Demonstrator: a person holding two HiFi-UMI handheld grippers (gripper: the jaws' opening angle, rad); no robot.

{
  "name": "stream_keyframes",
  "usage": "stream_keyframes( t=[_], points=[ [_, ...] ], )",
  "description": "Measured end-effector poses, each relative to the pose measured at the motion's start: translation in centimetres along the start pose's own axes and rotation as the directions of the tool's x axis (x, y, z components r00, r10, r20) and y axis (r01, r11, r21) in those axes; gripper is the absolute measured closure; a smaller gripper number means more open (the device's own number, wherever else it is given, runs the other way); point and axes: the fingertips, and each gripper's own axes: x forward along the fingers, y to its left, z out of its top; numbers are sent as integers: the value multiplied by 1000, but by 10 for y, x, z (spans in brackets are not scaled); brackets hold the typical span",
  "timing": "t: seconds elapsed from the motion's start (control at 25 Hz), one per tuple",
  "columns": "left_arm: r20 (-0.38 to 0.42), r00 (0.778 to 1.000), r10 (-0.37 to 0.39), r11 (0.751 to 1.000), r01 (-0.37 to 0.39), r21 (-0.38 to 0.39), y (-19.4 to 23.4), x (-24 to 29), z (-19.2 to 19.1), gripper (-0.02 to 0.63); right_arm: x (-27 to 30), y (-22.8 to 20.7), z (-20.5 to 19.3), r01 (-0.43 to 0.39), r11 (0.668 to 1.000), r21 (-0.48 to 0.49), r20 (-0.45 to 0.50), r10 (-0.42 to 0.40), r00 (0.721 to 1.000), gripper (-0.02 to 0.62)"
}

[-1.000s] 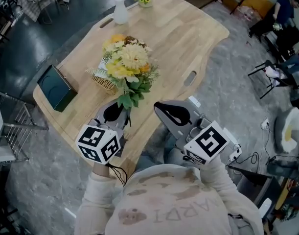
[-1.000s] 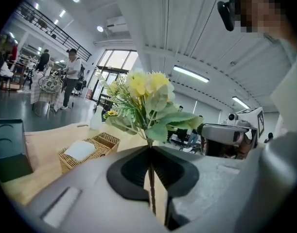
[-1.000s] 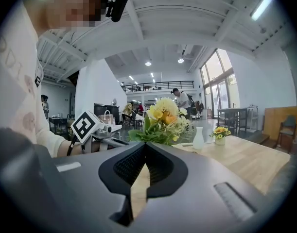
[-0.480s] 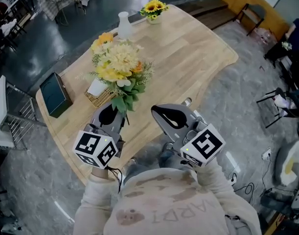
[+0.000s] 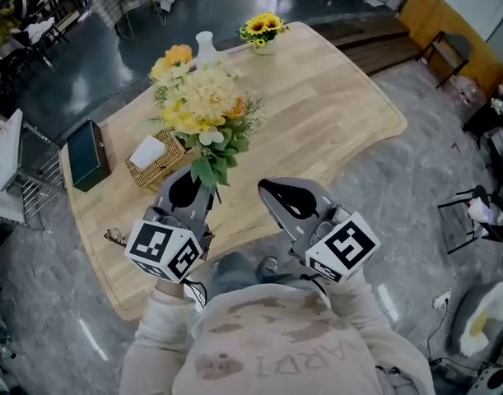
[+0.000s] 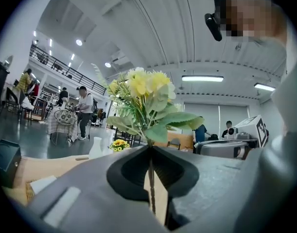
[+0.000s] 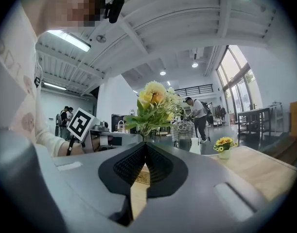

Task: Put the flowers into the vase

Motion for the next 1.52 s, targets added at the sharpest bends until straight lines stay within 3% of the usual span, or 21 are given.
stream_keyframes(
  t=[0.48, 0.84, 1.2, 1.52],
  points=[
    [66, 997, 28, 999, -30, 38, 16, 32, 0, 587, 12, -38, -20, -23, 999, 38, 4, 23, 1000, 569],
    [97, 995, 25, 999, -29, 46, 66, 112, 25, 587, 60, -120, -3, -22, 999, 40, -21, 23, 1000, 569],
    [166, 985, 56, 998, -60, 19, 130, 136, 41, 587, 118, -142, -8, -62, 998, 31, -86, 64, 994, 569],
    [214, 969, 121, 988, -139, 73, 169, 155, 55, 587, 143, -155, -15, -105, 994, 28, -111, 107, 988, 569]
  ],
)
